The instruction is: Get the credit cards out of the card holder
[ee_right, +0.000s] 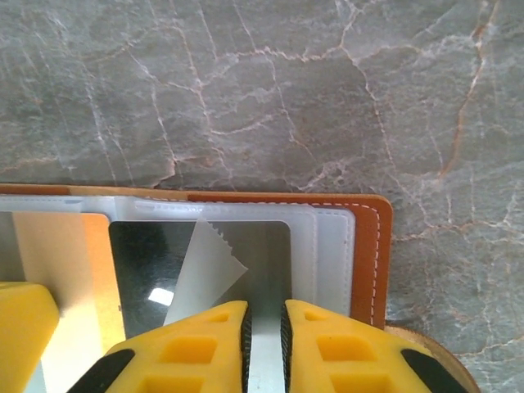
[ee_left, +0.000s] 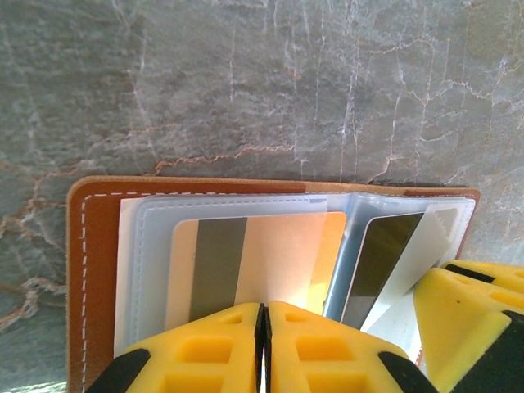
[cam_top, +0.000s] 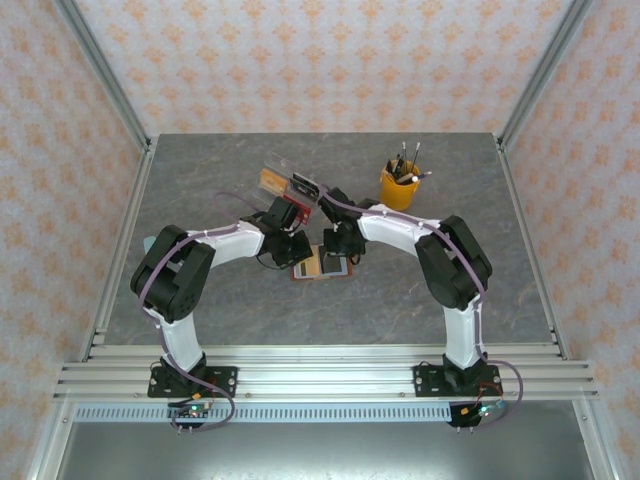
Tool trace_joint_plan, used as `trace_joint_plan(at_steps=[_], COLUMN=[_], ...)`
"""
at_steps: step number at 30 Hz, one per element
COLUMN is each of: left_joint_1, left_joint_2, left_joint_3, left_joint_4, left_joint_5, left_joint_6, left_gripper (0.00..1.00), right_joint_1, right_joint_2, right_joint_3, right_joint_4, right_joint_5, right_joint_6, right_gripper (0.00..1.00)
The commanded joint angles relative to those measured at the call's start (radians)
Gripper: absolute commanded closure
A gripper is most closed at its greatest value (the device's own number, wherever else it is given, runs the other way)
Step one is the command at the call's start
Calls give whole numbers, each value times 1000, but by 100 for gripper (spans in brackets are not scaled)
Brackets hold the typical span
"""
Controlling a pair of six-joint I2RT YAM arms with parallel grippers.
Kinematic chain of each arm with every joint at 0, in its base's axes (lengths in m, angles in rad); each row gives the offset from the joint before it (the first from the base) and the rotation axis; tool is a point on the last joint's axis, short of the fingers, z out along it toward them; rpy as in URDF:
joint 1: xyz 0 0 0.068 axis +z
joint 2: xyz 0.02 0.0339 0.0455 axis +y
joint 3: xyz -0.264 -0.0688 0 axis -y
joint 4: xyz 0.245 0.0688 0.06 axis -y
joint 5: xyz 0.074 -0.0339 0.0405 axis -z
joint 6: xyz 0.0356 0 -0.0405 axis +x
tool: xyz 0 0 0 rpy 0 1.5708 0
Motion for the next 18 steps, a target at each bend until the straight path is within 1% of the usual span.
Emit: trace_joint_plan(at_steps=[1,7,12,18], left_joint_1=[8,8,7,6], left_joint_2=[2,-45,-45,-27], left_joint_3=[9,7,4,-12], left_joint_4=[-47,48,90,124], left_joint_5=[-37,29,78,103], left_joint_6=[22,22,15,1], left_gripper=[87,85,83,81], right_joint_1=[-7,-17,-21,-23], right_joint_2=[20,52,56,58], right_joint_3=[-24,-45,-57,-63], right_joint_4=[-5,18,28,33], right_joint_5=[-25,-95,-100,-98], right_joint_6=[8,14,19,22], right_gripper=[81,81,81,81])
